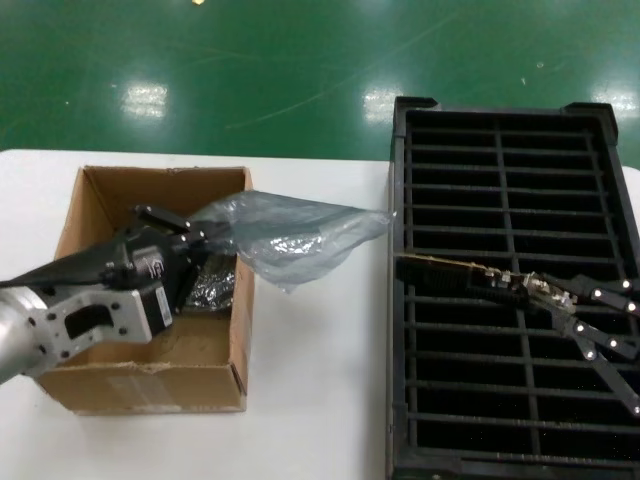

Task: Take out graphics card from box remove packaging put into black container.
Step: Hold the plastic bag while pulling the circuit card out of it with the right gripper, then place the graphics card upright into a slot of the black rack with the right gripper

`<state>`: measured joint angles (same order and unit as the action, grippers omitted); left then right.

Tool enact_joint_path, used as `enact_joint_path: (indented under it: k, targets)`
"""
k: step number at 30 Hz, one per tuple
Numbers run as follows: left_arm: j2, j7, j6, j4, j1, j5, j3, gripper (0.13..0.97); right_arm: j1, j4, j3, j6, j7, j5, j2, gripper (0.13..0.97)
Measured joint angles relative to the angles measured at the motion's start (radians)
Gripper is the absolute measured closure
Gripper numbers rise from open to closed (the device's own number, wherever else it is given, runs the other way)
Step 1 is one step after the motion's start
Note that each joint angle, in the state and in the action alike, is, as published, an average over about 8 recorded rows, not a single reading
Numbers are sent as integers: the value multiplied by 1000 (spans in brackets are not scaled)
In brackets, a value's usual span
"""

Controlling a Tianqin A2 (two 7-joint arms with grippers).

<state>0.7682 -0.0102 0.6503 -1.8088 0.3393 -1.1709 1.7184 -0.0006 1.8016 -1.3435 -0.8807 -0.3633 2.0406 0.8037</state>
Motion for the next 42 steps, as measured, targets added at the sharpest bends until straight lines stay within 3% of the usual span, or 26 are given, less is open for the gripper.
enact_joint_path:
  k: [8,12,15,20,27,36,42]
  targets:
    - [-126,-51,-51,-41,-68,193,-56,957,72,-12,-109,20,179,-78,111,908]
    - [-176,-37,-74,-62,-99,244,-62,957,121,3,-180,23,314,-123,172,908]
    - [-201,-21,-92,-70,-116,254,-61,957,156,29,-227,23,412,-165,221,908]
    - [-214,14,-126,-70,-135,223,-55,957,208,91,-286,6,560,-232,298,908]
    - [-196,75,-172,-47,-145,132,-33,957,275,171,-344,-34,741,-309,374,908]
    - [-163,168,-215,-3,-119,4,1,957,360,223,-408,-85,914,-442,390,908]
    - [-150,226,-228,30,-92,-67,26,957,405,231,-439,-119,964,-510,373,908]
